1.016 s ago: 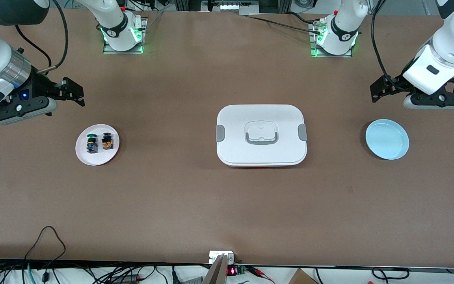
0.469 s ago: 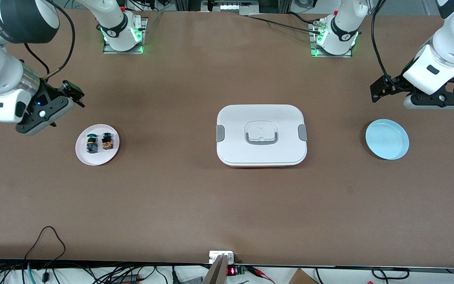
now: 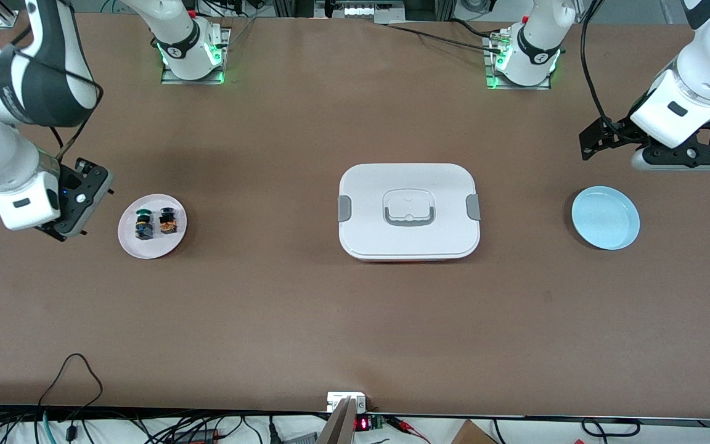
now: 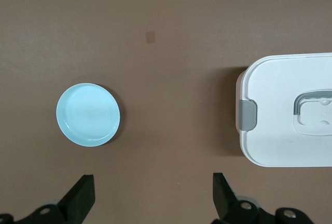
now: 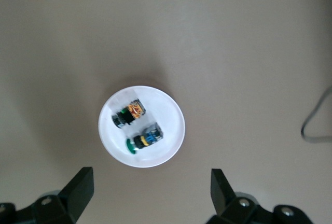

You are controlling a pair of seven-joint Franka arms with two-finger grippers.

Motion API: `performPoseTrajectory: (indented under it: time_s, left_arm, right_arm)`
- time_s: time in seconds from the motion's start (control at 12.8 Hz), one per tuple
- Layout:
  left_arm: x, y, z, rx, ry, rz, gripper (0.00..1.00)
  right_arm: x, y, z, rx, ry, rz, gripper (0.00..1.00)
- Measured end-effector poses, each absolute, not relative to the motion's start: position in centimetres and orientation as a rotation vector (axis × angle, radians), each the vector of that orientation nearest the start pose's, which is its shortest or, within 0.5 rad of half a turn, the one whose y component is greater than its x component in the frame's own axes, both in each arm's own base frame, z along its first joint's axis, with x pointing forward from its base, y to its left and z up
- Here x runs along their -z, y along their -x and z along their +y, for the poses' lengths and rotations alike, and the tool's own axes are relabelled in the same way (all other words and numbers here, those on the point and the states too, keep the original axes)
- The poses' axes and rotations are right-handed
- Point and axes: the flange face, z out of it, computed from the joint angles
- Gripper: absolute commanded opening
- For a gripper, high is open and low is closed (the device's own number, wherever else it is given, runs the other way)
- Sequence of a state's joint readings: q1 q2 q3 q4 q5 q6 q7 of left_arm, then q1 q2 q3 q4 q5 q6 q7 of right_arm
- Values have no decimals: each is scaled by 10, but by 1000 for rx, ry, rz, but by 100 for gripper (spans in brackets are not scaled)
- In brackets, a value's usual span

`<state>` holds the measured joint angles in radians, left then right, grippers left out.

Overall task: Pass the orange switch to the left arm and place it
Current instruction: 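Move the right gripper down over the orange switch on the white plate, then close the right gripper on the orange switch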

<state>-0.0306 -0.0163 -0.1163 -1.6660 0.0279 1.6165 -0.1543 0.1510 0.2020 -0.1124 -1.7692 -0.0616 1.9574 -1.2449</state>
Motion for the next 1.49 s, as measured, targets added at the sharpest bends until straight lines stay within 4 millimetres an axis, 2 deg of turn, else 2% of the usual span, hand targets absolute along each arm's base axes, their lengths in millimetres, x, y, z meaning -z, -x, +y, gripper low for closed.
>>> performPoseTrajectory:
  time_s: [0.23, 0.63, 0.78, 0.94, 1.09, 1.33, 1.49]
  left_arm:
    - [-592, -545, -78, -44, 3107, -9, 100]
    - [-592, -545, -78, -44, 3107, -10, 100]
    - [-593, -545, -78, -44, 3107, -10, 100]
    - [-593, -545, -78, -44, 3107, -10, 100]
    - [-593, -545, -79, -44, 3107, -9, 100]
    - [-593, -545, -79, -44, 3107, -8, 100]
    - [-593, -545, -79, -44, 3107, -8, 100]
  right_arm:
    - [-386, -604, 29, -106, 2313, -2164, 100]
    - [-307, -580, 53, -127, 2201, -2231, 100]
    - [-292, -574, 52, -128, 2191, -2236, 100]
    - [-291, -573, 53, -124, 2180, -2246, 100]
    - [-280, -574, 52, -120, 2179, -2244, 100]
    - [-239, -578, 33, -103, 2163, -2257, 100]
    - [-221, -578, 20, -107, 2143, -2262, 100]
